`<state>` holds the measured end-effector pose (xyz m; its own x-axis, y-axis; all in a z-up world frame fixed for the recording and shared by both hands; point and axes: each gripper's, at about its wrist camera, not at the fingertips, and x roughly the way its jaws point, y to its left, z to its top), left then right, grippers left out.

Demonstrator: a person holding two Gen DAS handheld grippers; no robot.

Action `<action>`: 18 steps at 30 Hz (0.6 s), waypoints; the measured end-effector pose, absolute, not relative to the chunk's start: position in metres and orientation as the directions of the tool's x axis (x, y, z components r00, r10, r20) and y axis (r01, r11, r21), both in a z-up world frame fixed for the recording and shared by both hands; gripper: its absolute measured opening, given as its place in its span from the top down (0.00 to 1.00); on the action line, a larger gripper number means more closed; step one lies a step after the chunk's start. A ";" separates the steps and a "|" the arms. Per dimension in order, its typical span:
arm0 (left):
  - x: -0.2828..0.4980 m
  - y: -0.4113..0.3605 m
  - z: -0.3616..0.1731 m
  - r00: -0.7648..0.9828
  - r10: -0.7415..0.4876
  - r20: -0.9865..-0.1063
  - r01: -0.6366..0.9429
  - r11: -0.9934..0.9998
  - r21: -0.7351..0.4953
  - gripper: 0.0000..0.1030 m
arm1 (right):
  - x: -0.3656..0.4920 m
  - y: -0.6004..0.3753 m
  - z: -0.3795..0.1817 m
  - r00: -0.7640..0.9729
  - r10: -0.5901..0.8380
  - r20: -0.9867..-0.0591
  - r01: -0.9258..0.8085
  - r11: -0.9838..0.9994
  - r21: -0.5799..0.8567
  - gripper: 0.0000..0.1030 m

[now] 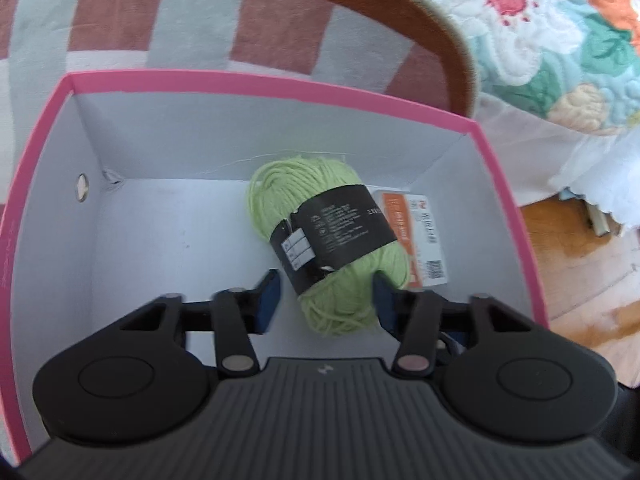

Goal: Organize objects
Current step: 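Carry the yarn ball into the pink box and open the left tool, then move the left tool to the gold-capped foundation bottle and grasp it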

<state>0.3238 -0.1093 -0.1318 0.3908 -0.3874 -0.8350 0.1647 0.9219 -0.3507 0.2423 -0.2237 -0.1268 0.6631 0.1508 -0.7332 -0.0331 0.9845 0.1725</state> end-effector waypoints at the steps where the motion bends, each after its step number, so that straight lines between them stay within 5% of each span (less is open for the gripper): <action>1: 0.326 -0.110 -0.134 0.379 -0.384 -0.842 0.148 0.923 -0.354 0.70 | 0.241 -0.225 -0.126 0.658 0.163 -0.735 -0.035 0.982 0.186 0.73; 10: 0.318 -0.114 -0.126 0.424 -0.383 -0.821 0.144 0.923 -0.357 0.70 | 0.229 -0.239 -0.111 0.598 0.288 -0.748 -0.060 0.947 0.317 0.68; 18: 0.262 -0.101 -0.055 0.418 -0.387 -0.822 0.310 0.911 -0.272 0.53 | 0.179 -0.260 -0.051 0.558 0.413 -0.720 -0.074 0.889 0.453 0.59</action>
<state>0.2618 -0.1008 -0.0554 0.4183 -0.3871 -0.8217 0.3096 0.9112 -0.2717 0.1787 -0.2596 -0.0509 0.5577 0.4131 -0.7200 -0.0741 0.8887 0.4525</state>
